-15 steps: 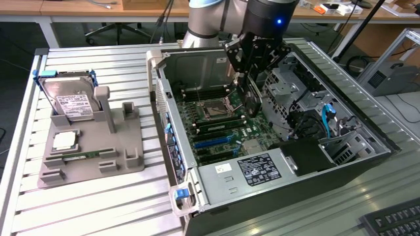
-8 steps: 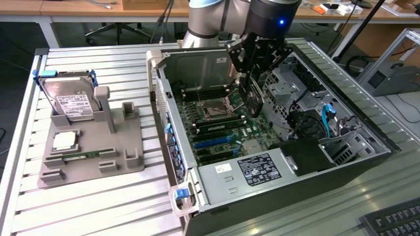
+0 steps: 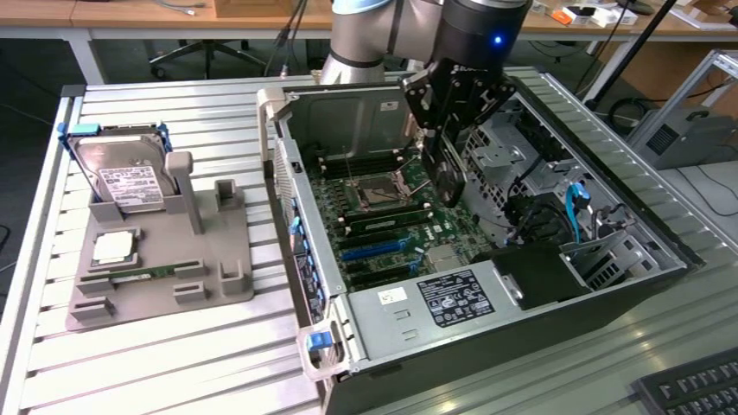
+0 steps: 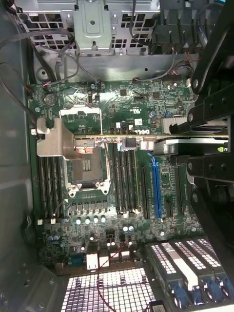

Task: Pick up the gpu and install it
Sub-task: 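Pick up the gpu and move the gpu toward the slot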

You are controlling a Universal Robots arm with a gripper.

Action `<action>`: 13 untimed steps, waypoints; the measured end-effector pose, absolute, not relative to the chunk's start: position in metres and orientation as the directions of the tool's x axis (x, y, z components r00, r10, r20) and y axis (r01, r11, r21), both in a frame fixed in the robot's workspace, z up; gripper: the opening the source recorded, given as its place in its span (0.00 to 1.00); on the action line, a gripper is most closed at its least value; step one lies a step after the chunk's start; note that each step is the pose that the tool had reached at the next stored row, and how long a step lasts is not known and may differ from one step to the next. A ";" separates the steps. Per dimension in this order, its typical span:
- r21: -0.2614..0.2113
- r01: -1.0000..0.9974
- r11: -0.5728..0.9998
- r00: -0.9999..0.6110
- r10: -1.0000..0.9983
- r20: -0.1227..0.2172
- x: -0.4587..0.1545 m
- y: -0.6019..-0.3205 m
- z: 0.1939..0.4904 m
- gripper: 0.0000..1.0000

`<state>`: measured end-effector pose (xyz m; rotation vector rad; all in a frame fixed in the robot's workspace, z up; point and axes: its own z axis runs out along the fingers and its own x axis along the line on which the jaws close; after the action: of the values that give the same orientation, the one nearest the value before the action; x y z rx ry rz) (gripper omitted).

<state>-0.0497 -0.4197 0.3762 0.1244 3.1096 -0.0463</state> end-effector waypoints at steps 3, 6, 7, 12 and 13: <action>-0.029 0.080 0.996 -0.996 0.079 -0.030 -0.047 -0.420 0.376 0.27; -0.029 0.080 0.996 -0.996 0.079 -0.030 -0.046 -0.420 0.376 0.27; -0.029 0.080 0.996 -0.996 0.079 -0.030 -0.046 -0.420 0.376 0.27; -0.029 0.080 0.996 -0.996 0.079 -0.030 -0.046 -0.420 0.376 0.27; -0.029 0.080 0.996 -0.996 0.079 -0.030 -0.046 -0.420 0.376 0.27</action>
<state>-0.0464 -0.4197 0.3758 0.1244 3.1095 -0.0470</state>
